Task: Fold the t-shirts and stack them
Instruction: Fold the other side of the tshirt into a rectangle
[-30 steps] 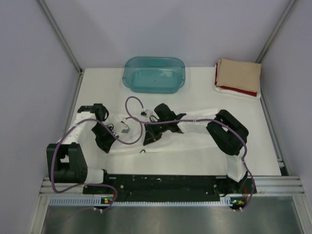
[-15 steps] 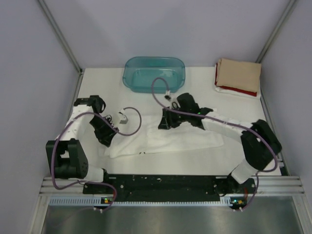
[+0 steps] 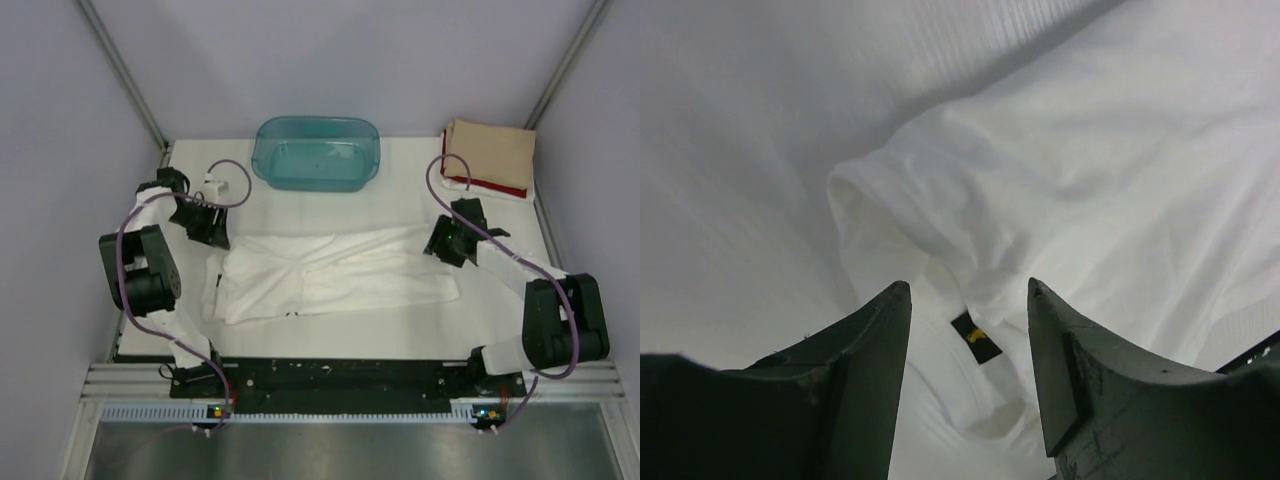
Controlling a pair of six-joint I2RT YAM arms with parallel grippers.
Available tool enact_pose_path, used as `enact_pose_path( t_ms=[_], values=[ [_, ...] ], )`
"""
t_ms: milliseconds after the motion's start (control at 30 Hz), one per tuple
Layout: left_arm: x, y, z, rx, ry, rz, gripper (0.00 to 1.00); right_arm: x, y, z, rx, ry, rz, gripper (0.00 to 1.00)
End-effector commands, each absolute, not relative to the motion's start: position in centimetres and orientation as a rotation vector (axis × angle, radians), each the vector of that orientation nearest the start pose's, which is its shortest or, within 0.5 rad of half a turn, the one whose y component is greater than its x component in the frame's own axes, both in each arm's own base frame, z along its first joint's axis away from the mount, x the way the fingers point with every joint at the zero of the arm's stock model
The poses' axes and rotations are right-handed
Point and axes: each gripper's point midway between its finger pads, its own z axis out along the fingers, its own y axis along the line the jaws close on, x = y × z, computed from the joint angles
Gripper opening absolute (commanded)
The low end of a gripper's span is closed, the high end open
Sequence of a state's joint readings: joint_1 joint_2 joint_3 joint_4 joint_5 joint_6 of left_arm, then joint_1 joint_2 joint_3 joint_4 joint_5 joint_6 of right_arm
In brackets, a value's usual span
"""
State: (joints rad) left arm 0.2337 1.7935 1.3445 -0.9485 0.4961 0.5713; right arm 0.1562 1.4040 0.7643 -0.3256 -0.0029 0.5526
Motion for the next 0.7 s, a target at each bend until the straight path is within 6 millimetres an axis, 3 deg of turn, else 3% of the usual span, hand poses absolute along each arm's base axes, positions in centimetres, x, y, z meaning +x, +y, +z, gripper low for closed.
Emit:
enact_pose_path(
  t_ms=[0, 167, 333, 433, 500, 633, 667],
  values=[
    [35.8, 0.2, 6.7, 0.427, 2.649, -0.603, 0.55, 32.7, 4.8, 5.0, 0.630, 2.462, 0.168, 0.52],
    [35.7, 0.3, 4.0, 0.404, 2.704, -0.624, 0.54, 33.5, 4.3, 5.2, 0.643, 2.448, 0.138, 0.52],
    [36.1, 0.3, 2.7, 0.396, 2.720, -0.649, 0.38, 34.1, 3.2, 4.5, 0.725, 2.431, 0.108, 0.50],
    [36.5, -0.1, 2.9, 0.394, 2.699, -0.686, 0.25, 34.6, 2.9, 4.6, 0.748, 2.402, 0.110, 0.36],
    [36.6, -0.1, 2.8, 0.395, 2.698, -0.693, 0.03, 34.9, 2.7, 4.4, 0.754, 2.398, 0.105, 0.23],
    [37.3, 0.5, 3.0, 0.404, 2.694, -0.682, 0.00, 34.8, 2.6, 3.5, 0.771, 2.435, 0.134, 0.00],
    [37.6, 0.7, 3.3, 0.404, 2.692, -0.669, 0.00, 34.4, 2.3, 3.6, 0.775, 2.431, 0.122, 0.00]
  ],
)
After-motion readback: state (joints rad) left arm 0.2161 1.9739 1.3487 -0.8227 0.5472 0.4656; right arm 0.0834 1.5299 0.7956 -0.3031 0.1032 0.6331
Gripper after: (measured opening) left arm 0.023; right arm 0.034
